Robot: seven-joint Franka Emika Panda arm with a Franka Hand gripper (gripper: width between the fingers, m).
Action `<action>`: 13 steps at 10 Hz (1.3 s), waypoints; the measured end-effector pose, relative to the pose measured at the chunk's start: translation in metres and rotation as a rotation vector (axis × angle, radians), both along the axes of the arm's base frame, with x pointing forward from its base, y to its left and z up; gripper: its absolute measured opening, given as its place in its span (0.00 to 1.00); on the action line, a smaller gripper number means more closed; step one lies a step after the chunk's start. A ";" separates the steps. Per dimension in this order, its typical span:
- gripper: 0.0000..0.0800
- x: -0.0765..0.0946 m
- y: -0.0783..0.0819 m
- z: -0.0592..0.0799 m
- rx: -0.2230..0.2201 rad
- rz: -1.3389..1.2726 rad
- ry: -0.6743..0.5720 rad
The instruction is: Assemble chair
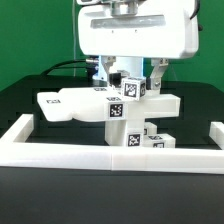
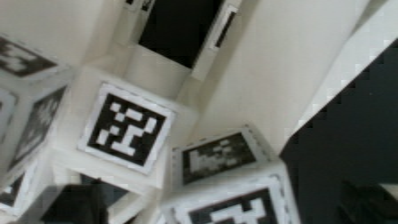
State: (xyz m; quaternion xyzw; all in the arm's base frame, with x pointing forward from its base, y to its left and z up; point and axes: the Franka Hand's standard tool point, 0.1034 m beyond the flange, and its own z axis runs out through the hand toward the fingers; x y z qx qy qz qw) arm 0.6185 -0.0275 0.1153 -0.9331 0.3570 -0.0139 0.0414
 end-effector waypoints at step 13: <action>0.36 0.001 0.004 0.000 0.013 -0.204 0.010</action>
Offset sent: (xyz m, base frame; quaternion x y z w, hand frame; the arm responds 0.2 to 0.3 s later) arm 0.0000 0.0000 0.0000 0.0000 0.0000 -0.0650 0.9979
